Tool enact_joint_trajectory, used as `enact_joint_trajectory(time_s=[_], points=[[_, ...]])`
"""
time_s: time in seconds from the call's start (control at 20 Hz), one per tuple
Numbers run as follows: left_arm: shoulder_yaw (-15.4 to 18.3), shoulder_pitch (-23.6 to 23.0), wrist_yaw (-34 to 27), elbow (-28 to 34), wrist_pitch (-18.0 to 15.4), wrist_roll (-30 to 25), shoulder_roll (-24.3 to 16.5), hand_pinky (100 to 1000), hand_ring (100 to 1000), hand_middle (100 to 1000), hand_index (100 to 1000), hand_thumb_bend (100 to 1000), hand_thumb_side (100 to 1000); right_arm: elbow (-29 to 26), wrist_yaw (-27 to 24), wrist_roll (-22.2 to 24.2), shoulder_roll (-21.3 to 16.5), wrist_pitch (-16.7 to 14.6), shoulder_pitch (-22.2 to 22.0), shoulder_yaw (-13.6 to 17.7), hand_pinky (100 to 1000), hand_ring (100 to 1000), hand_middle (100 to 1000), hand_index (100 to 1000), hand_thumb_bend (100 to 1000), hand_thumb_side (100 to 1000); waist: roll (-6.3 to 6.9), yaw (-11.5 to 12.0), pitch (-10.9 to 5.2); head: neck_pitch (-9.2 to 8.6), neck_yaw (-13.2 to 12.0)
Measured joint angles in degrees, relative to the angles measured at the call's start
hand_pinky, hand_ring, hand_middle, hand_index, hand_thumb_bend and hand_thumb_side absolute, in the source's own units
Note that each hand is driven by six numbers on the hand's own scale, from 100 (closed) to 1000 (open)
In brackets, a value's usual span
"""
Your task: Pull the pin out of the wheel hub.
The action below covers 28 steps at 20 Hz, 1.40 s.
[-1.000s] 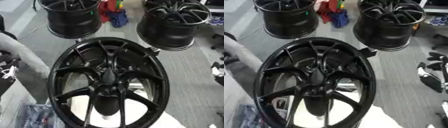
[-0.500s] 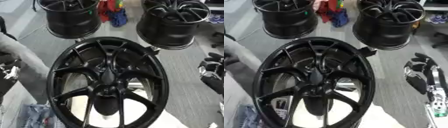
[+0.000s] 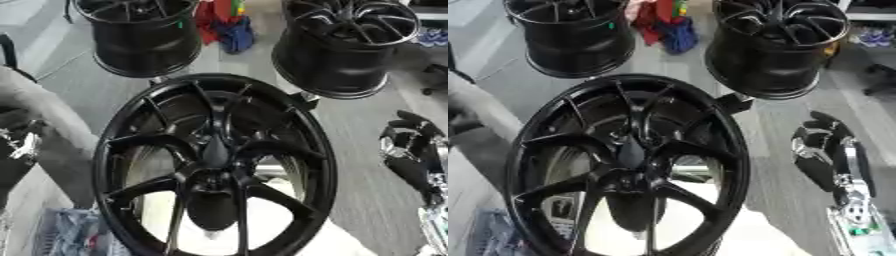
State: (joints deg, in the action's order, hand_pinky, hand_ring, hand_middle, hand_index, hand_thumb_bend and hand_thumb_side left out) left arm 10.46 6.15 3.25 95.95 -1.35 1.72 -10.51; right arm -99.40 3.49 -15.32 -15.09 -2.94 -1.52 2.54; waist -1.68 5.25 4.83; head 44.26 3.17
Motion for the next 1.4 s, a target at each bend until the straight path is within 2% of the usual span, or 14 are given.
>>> enact_joint_trajectory(time_s=[1.4], points=[[0.0, 0.0, 0.1, 0.0, -0.3, -1.4, 0.0, 652, 656, 736, 792, 293, 345, 1.1, -0.4, 0.5, 0.7, 0.0, 1.0, -0.4, 660, 580, 647, 802, 100, 160, -0.14, 0.1, 0.13, 0.0, -0.4]])
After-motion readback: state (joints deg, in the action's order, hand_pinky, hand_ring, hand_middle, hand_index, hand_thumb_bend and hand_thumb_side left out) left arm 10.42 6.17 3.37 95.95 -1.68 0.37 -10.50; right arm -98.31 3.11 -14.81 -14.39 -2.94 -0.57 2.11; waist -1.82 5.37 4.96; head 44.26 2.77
